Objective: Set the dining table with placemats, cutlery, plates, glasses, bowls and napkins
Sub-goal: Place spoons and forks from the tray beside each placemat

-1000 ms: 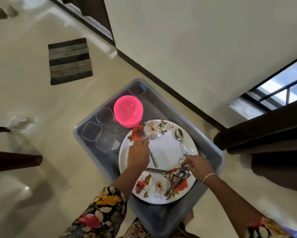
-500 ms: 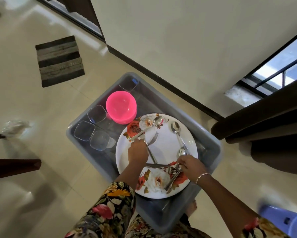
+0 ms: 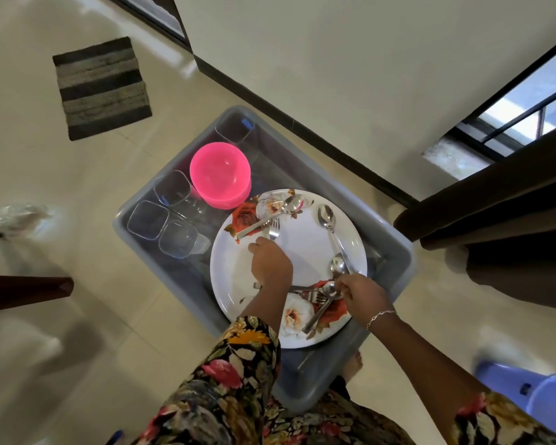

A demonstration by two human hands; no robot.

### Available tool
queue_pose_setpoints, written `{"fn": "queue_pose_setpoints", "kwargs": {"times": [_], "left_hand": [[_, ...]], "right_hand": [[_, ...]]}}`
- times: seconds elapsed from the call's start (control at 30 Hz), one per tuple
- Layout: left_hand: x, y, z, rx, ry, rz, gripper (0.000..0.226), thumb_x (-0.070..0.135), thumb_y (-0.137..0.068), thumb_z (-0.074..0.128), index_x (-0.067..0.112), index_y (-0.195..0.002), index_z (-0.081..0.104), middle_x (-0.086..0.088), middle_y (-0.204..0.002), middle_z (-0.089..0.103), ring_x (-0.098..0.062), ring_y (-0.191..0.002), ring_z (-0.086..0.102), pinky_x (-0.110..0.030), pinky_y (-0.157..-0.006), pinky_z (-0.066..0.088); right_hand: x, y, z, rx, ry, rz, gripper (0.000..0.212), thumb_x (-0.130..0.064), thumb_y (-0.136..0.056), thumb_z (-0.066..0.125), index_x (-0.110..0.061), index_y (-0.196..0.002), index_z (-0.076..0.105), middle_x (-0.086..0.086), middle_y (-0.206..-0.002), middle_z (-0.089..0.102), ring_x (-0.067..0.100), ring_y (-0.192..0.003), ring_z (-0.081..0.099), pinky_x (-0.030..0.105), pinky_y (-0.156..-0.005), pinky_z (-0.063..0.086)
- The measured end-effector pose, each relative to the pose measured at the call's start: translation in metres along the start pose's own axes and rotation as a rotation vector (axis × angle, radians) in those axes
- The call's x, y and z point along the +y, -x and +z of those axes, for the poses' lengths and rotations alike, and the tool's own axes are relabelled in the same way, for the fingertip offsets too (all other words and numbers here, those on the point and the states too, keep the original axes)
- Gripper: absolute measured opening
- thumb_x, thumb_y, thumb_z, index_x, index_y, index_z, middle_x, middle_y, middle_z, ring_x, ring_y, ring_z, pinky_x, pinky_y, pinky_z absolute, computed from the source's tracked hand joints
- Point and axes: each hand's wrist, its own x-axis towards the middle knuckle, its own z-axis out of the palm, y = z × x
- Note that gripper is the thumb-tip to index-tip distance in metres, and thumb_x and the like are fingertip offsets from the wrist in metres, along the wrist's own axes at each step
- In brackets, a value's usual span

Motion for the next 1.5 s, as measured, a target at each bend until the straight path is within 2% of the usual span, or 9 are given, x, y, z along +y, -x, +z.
{"fn": "queue_pose_setpoints", "kwargs": {"times": [0.13, 0.33, 0.53, 0.73, 0.9, 1.1, 1.2, 1.4, 1.5], "left_hand": [[-0.006, -0.002, 0.0, -0.02, -0.08, 0.09, 0.04, 0.015, -0.096, 0.044, 0.007, -0.135, 0.039, -0.013, -0.143, 0.038, -0.024, -0.122, 0.049, -0.029, -0.096, 0.041], [-0.029, 0.005, -0.007, -0.001, -0.248, 0.306, 0.043, 0.014, -0.096, 0.041, 0.013, -0.138, 0.036, -0.013, -0.114, 0.062, -0.028, -0.105, 0.059, -0.034, -0.087, 0.047], [-0.042, 0.012, -0.013, -0.031, -0.278, 0.48, 0.027, 0.035, -0.093, 0.052, 0.013, -0.109, 0.056, -0.006, -0.101, 0.068, -0.025, -0.094, 0.062, -0.034, -0.078, 0.048], [-0.063, 0.029, 0.006, -0.167, -0.448, 0.673, 0.033, 0.028, -0.094, 0.052, 0.022, -0.126, 0.048, -0.003, -0.118, 0.062, -0.023, -0.103, 0.061, -0.033, -0.085, 0.049], [-0.066, 0.029, 0.012, -0.135, -0.461, 0.6, 0.027, 0.02, -0.095, 0.047, 0.02, -0.12, 0.056, -0.003, -0.114, 0.063, -0.023, -0.099, 0.063, -0.031, -0.082, 0.049], [-0.076, 0.03, 0.002, -0.127, -0.422, 0.59, 0.032, 0.024, -0.096, 0.049, 0.016, -0.126, 0.053, -0.005, -0.12, 0.052, -0.025, -0.098, 0.061, -0.03, -0.083, 0.048], [-0.083, 0.034, -0.009, -0.126, -0.351, 0.532, 0.027, 0.024, -0.097, 0.044, 0.016, -0.121, 0.054, -0.007, -0.113, 0.063, -0.025, -0.097, 0.061, -0.03, -0.081, 0.047], [-0.091, 0.042, -0.033, -0.105, -0.095, 0.426, 0.011, 0.015, -0.093, 0.051, 0.015, -0.099, 0.06, -0.003, -0.094, 0.068, -0.016, -0.076, 0.058, -0.015, -0.054, 0.036], [-0.09, 0.047, -0.041, -0.15, 0.119, 0.37, 0.008, 0.013, -0.091, 0.054, 0.017, -0.087, 0.059, 0.003, -0.075, 0.064, -0.011, -0.061, 0.055, -0.007, -0.05, 0.033]], "right_hand": [[-0.001, 0.003, 0.001, 0.015, 0.009, -0.002, 0.027, -0.015, -0.095, 0.039, -0.019, -0.109, 0.062, 0.003, -0.113, 0.062, 0.024, -0.101, 0.059, 0.031, -0.088, 0.049], [0.004, 0.003, -0.004, 0.054, -0.067, 0.022, 0.025, -0.012, -0.093, 0.044, -0.017, -0.107, 0.064, 0.005, -0.11, 0.065, 0.023, -0.1, 0.059, 0.031, -0.086, 0.049], [0.003, 0.007, -0.005, -0.014, 0.031, -0.032, 0.027, -0.015, -0.095, 0.042, -0.021, -0.113, 0.061, 0.003, -0.118, 0.06, 0.024, -0.106, 0.057, 0.031, -0.09, 0.047], [0.003, 0.013, 0.004, -0.024, 0.121, -0.111, 0.03, -0.015, -0.096, 0.04, -0.023, -0.119, 0.058, 0.002, -0.123, 0.056, 0.022, -0.112, 0.053, 0.028, -0.091, 0.043], [0.006, 0.018, 0.006, -0.058, 0.31, -0.254, 0.035, -0.017, -0.095, 0.041, -0.022, -0.129, 0.049, 0.002, -0.13, 0.05, 0.022, -0.119, 0.048, 0.028, -0.093, 0.042], [-0.003, 0.017, 0.019, -0.129, 0.521, -0.398, 0.045, -0.012, -0.095, 0.04, -0.016, -0.139, 0.032, 0.015, -0.136, 0.041, 0.032, -0.116, 0.05, 0.041, -0.089, 0.046], [-0.003, 0.011, 0.026, -0.109, 0.553, -0.445, 0.042, -0.008, -0.095, 0.04, -0.01, -0.136, 0.035, 0.018, -0.133, 0.042, 0.034, -0.113, 0.052, 0.043, -0.087, 0.046], [-0.014, -0.001, 0.027, -0.104, 0.649, -0.585, 0.04, -0.002, -0.089, 0.046, -0.002, -0.129, 0.043, 0.022, -0.129, 0.042, 0.039, -0.11, 0.05, 0.046, -0.087, 0.047], [-0.02, -0.001, 0.027, -0.071, 0.635, -0.666, 0.036, -0.002, -0.081, 0.058, -0.005, -0.116, 0.053, 0.017, -0.115, 0.056, 0.037, -0.098, 0.058, 0.043, -0.074, 0.053]]}}
